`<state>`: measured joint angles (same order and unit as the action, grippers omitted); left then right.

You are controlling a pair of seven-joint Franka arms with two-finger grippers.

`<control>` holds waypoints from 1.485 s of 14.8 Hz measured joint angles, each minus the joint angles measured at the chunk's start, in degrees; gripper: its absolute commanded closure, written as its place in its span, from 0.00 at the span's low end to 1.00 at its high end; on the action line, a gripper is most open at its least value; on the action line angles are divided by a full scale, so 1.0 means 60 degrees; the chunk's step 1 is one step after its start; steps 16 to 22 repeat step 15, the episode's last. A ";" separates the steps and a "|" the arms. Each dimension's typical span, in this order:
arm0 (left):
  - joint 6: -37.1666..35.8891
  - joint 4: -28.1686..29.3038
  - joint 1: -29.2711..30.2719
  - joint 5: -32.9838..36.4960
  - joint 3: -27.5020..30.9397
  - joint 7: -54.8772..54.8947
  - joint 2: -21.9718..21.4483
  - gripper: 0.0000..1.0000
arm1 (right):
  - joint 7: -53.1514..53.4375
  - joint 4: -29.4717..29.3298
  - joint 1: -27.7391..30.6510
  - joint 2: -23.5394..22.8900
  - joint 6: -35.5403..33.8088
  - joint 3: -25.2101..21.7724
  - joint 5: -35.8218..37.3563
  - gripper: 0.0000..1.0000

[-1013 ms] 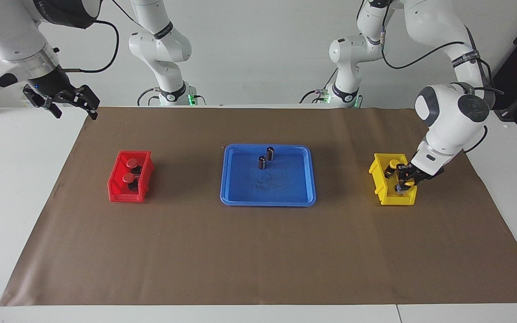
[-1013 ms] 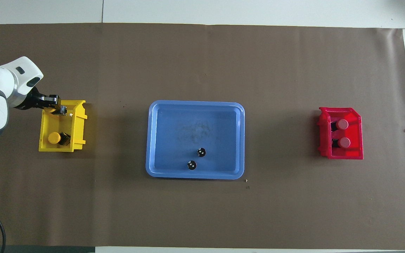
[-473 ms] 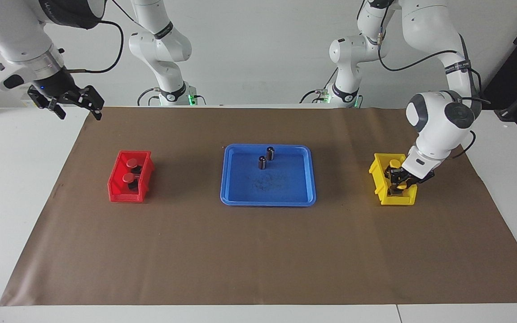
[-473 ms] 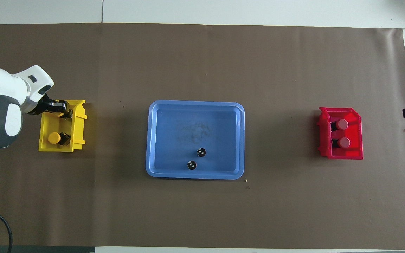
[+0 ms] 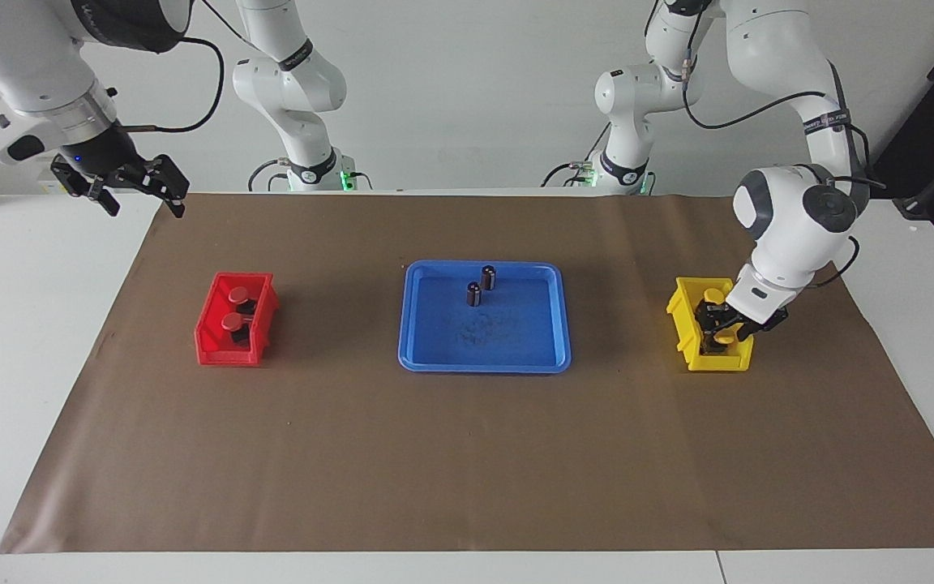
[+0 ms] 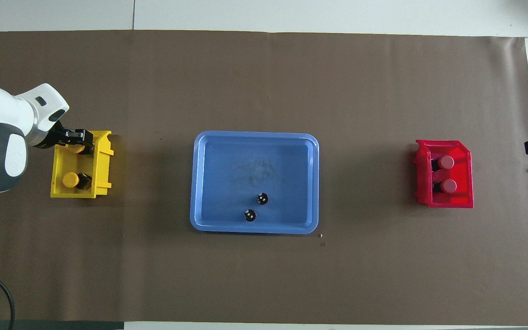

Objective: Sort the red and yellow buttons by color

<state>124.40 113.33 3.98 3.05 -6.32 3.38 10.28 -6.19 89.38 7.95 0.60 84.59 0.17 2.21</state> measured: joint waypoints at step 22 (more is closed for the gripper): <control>-0.6707 -0.5194 -0.0226 -0.0551 -0.0174 0.0055 -0.0717 0.00 | -0.0005 -0.0003 -0.0516 0.0000 0.0001 0.0007 0.0000 0.00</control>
